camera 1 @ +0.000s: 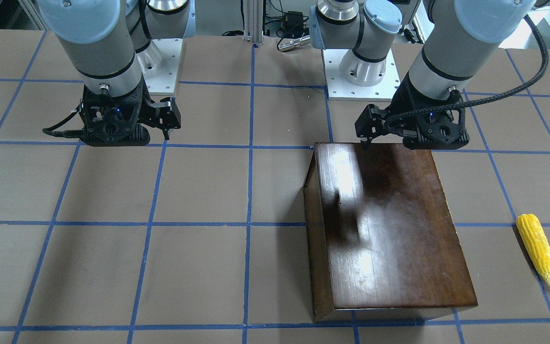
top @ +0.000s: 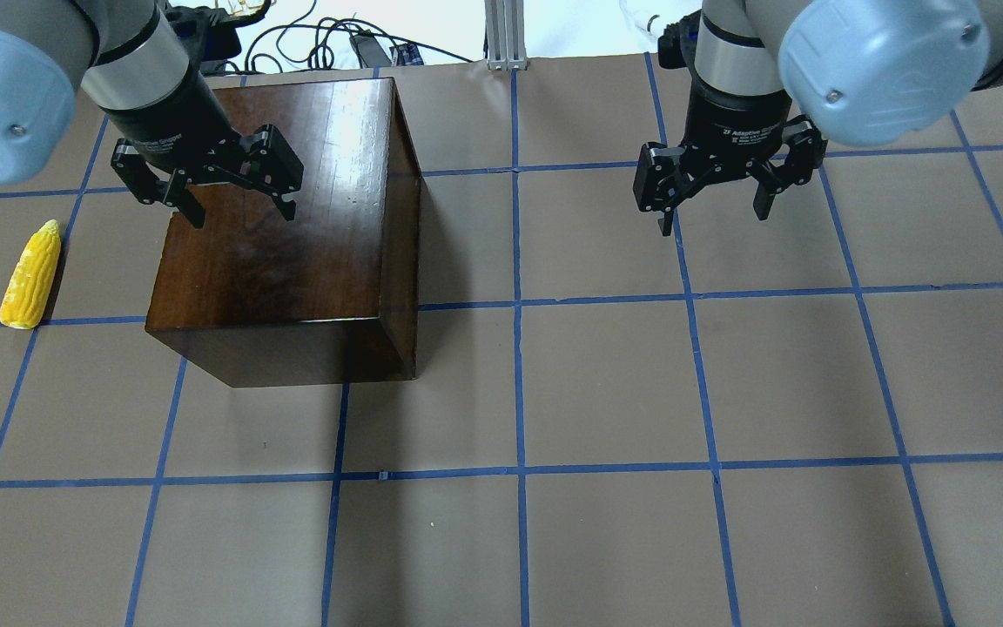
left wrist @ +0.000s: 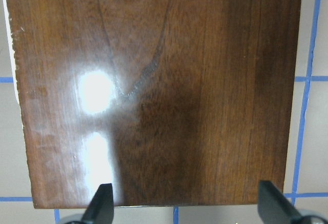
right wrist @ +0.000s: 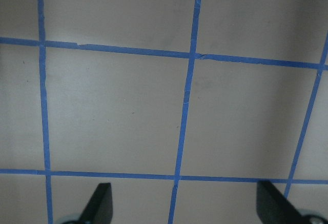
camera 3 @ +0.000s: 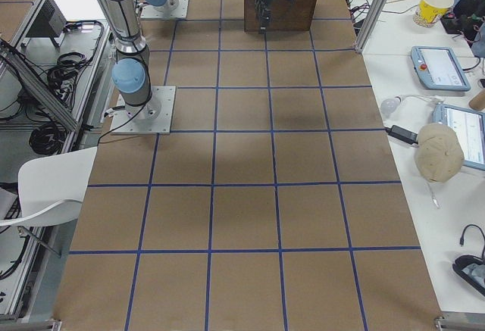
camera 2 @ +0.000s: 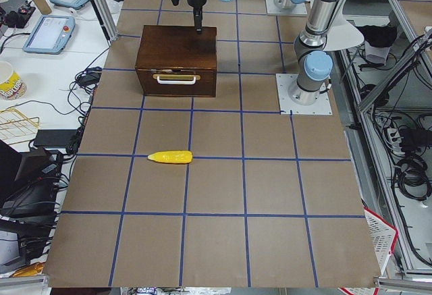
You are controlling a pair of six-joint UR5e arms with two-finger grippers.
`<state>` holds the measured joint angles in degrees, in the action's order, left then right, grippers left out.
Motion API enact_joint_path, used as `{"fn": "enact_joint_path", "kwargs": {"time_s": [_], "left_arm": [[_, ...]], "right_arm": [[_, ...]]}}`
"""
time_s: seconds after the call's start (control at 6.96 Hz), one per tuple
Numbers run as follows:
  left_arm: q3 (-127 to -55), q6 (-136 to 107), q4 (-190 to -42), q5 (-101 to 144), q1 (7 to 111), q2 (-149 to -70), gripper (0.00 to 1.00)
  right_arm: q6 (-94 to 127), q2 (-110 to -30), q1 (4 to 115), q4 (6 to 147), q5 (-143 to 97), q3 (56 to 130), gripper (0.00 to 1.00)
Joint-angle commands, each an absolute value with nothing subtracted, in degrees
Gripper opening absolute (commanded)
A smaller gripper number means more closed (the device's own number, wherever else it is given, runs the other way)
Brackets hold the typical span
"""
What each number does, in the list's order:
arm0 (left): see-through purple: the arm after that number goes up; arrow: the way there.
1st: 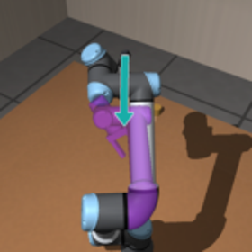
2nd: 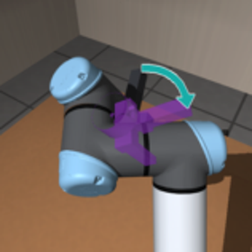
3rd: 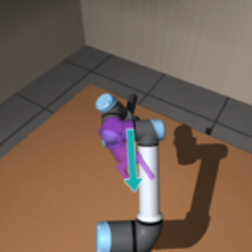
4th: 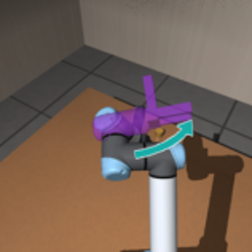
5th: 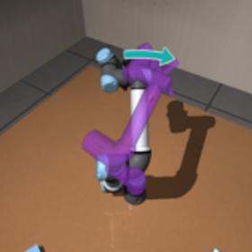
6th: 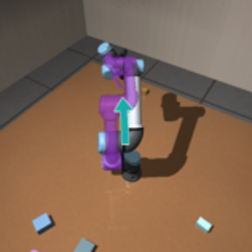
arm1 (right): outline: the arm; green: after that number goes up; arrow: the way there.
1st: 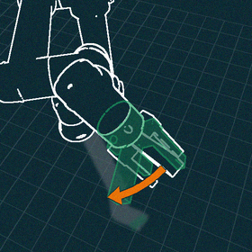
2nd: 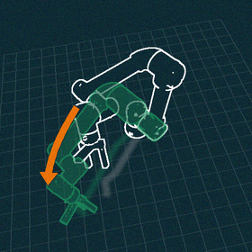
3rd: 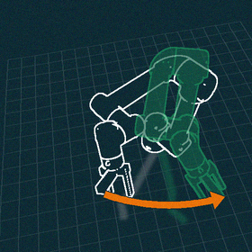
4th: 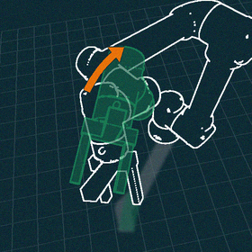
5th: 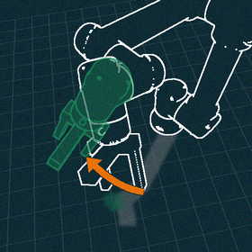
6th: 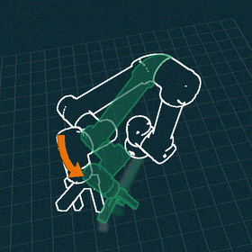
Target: Open drawer and put corn inside
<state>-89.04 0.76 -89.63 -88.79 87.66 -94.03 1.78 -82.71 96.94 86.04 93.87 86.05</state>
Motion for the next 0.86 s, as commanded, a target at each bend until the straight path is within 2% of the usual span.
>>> {"fn": "enact_joint_path", "kwargs": {"time_s": [0.0, 0.72], "left_arm": [[-89.03, 0.79, -89.21, -88.86, 87.71, -94.04, 1.0], [-88.86, 1.31, -89.21, -88.85, 87.28, -94.3, 1.0]], "right_arm": [[1.76, -82.71, 96.94, 86.04, 93.87, 86.04, 1.0], [1.76, -82.71, 96.94, 86.04, 93.87, 86.04, 1.0]]}}
